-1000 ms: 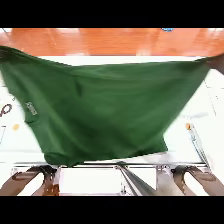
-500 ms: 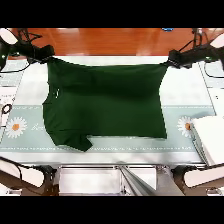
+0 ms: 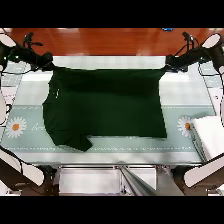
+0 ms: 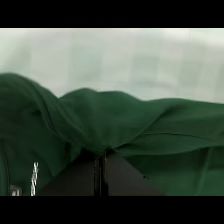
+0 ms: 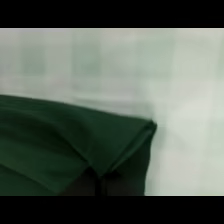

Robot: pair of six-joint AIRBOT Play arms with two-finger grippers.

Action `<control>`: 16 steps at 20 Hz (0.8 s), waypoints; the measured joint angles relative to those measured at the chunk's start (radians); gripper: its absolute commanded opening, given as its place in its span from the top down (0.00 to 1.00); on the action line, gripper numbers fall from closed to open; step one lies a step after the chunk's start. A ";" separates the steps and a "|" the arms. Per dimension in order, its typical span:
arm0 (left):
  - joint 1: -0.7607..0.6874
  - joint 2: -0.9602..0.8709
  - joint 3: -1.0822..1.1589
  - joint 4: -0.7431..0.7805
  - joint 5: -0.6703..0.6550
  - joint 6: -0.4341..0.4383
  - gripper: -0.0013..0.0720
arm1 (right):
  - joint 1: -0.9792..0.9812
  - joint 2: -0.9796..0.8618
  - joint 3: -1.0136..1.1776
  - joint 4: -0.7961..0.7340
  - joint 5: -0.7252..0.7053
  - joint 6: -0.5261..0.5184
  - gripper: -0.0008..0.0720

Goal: Fold the shirts.

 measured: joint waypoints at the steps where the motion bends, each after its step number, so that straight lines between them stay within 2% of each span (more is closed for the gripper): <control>1: 0.011 0.004 -0.021 -0.005 -0.033 0.009 0.96 | -0.004 -0.001 -0.004 -0.008 0.031 0.003 0.95; 7: 0.048 0.022 -0.207 -0.037 -0.134 0.052 0.96 | -0.008 -0.003 -0.084 -0.035 0.114 -0.012 0.95; 16: 0.050 0.026 -0.315 -0.045 -0.194 0.132 0.96 | -0.007 -0.008 -0.181 -0.035 0.111 -0.024 0.95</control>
